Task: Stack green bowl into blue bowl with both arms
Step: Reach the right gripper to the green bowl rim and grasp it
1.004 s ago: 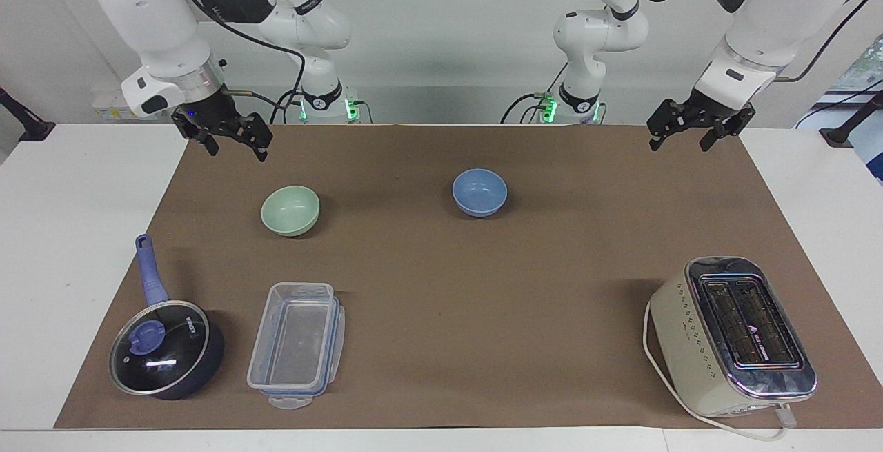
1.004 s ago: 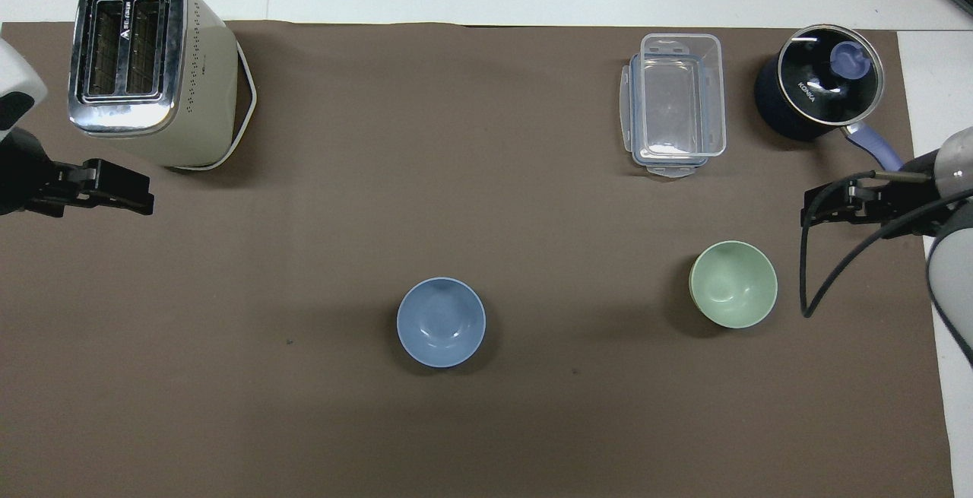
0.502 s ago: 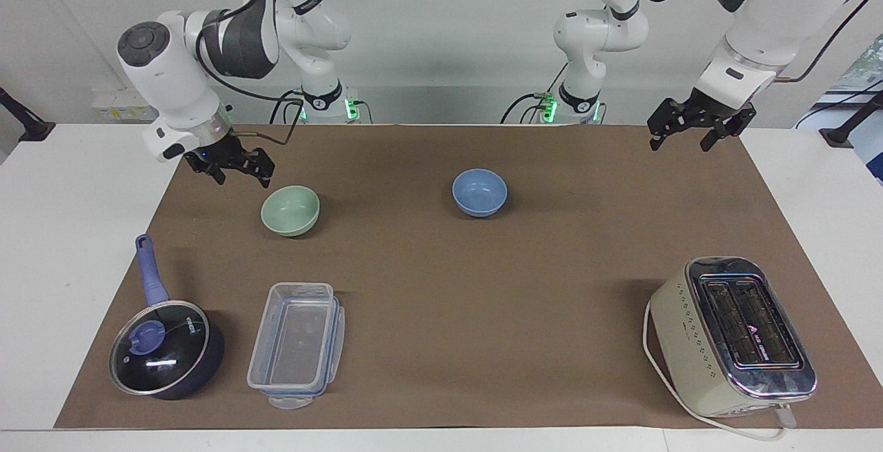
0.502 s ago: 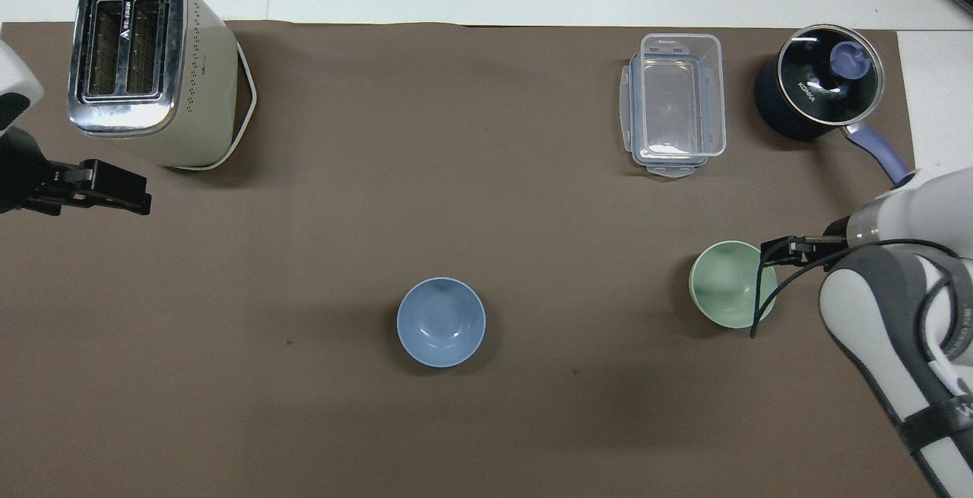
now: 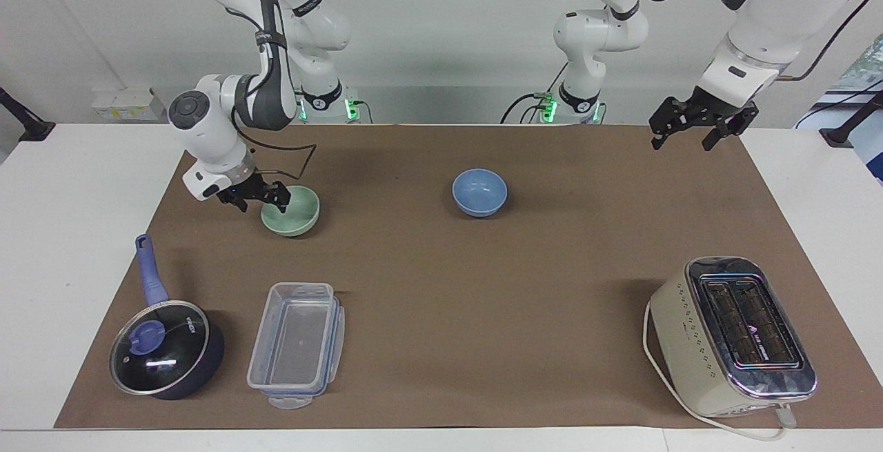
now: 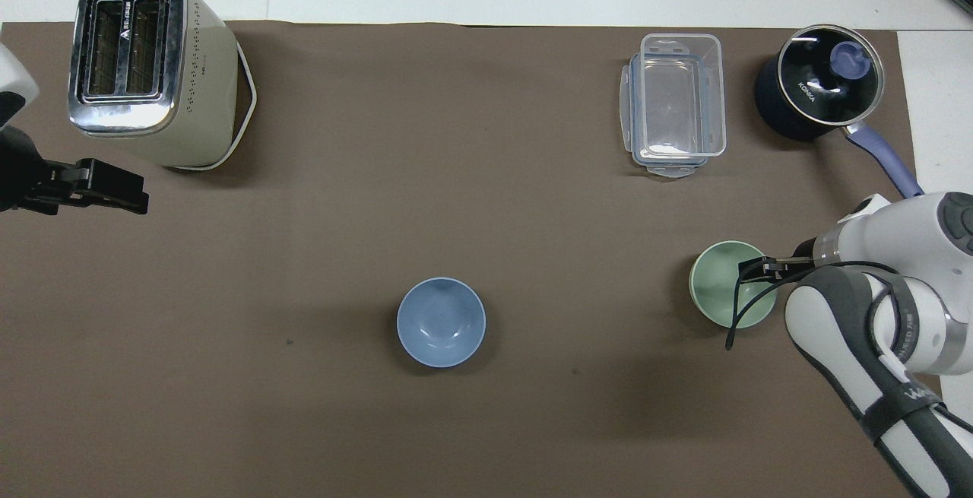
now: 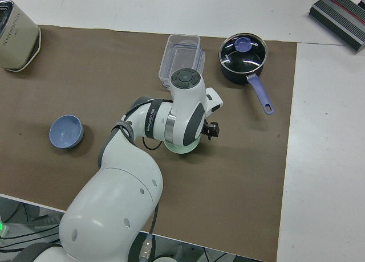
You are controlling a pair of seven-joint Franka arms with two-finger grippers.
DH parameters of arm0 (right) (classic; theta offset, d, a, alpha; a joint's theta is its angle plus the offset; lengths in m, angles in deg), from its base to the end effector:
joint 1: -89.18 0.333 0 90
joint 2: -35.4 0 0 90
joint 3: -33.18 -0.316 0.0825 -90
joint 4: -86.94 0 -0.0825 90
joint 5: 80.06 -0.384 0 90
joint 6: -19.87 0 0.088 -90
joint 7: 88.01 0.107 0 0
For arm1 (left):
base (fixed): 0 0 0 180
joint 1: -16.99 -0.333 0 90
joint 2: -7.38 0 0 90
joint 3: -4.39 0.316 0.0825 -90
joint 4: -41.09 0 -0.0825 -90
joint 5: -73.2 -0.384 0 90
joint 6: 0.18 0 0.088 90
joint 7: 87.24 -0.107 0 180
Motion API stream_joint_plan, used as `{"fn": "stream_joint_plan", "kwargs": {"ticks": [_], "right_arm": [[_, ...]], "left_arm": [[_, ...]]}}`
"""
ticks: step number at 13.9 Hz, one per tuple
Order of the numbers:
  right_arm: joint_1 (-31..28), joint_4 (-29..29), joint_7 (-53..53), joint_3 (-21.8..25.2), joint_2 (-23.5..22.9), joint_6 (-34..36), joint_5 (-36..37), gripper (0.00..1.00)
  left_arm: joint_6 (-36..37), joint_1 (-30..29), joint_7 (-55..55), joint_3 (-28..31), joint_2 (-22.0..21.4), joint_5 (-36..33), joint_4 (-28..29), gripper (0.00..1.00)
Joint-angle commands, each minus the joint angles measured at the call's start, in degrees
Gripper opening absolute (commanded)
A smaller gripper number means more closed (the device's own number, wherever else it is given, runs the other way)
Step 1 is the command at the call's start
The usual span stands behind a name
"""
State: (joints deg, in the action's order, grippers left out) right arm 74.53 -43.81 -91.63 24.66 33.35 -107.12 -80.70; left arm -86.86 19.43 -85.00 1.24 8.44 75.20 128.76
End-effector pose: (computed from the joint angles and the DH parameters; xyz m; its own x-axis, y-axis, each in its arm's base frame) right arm 0.5054 -0.0539 0.3303 0.9938 -0.0495 -0.0998 -0.0518 -0.9985 -0.0198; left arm 0.5515 -0.0576 0.6284 0.9975 -0.0604 -0.0371 -0.0592 -0.9977 0.0345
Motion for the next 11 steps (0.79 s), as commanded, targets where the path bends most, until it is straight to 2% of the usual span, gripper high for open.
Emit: {"fn": "stream_joint_plan", "kwargs": {"ticks": [1,5,9,10,11], "right_arm": [[-1.26,-1.01,-3.13,-0.45,-0.32,-1.77,-0.15,0.91],[-2.32,-1.01,-5.16,-0.45,-1.47,-1.86,-0.15,0.83],[-2.32,-0.4,-5.43,-0.45,-1.82,-1.42,-0.15,0.67],[-2.32,-0.13,-5.78,-0.45,-1.73,-0.98,-0.15,0.66],[-2.32,-0.13,-5.78,-0.53,-1.3,-0.72,-0.15,0.58]], "left_arm": [[0.9,-0.42,-0.48,-0.18,0.18,-0.51,-1.01,1.0],[0.9,-0.51,-0.48,-0.18,0.18,-0.51,-1.01,1.0],[0.9,-0.51,-0.48,-0.18,0.18,-0.6,-1.01,1.0],[0.9,-0.51,-0.48,-0.18,0.18,-0.6,-1.01,1.0],[0.9,-0.51,-0.48,-0.18,0.18,-0.51,-1.01,1.0]]}}
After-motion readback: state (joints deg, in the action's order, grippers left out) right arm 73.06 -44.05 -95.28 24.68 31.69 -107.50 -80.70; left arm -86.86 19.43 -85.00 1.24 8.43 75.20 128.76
